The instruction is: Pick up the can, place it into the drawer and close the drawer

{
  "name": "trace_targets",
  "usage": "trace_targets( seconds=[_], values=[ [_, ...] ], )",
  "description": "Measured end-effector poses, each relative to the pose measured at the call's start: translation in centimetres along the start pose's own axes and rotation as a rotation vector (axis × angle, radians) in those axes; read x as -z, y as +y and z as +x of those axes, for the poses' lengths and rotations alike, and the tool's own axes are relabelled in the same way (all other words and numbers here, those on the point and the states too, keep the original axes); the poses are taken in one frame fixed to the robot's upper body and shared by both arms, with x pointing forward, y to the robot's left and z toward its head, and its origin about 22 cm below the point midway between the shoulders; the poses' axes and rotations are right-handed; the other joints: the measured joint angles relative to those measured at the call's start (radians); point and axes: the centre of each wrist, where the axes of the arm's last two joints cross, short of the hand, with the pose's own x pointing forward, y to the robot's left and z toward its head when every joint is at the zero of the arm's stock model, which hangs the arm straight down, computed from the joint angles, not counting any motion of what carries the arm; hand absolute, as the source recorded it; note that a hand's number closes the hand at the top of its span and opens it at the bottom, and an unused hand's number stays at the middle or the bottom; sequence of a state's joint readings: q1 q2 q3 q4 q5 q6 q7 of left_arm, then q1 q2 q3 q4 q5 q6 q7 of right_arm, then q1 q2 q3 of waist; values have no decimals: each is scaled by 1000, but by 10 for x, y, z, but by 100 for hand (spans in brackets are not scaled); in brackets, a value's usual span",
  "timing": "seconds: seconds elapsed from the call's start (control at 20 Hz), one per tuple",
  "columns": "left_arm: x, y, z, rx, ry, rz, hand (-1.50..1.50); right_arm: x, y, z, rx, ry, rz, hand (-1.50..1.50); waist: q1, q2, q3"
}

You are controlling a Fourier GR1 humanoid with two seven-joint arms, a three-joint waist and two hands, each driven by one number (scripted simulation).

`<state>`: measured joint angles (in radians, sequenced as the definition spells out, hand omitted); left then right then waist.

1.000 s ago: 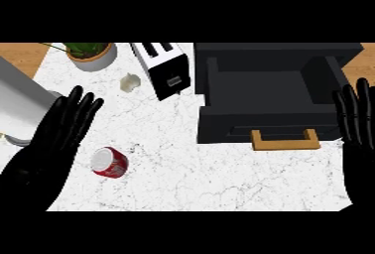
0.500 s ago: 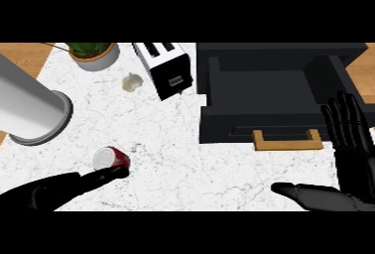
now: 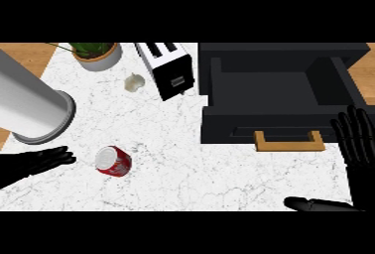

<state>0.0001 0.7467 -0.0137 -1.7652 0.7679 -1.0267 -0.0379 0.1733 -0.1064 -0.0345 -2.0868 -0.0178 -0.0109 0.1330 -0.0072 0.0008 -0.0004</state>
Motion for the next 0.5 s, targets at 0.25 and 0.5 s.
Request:
trace_targets(
  seconds=[0.25,0.5],
  values=[
    [-5,9,-6,-23,27,23,-150,-15,-12,-2,0,11,0,-150,0,-1,0],
    [-1,23,-18,-23,34,47,-150,-16,-17,2,-7,8,-7,-150,0,-1,0]
  ],
)
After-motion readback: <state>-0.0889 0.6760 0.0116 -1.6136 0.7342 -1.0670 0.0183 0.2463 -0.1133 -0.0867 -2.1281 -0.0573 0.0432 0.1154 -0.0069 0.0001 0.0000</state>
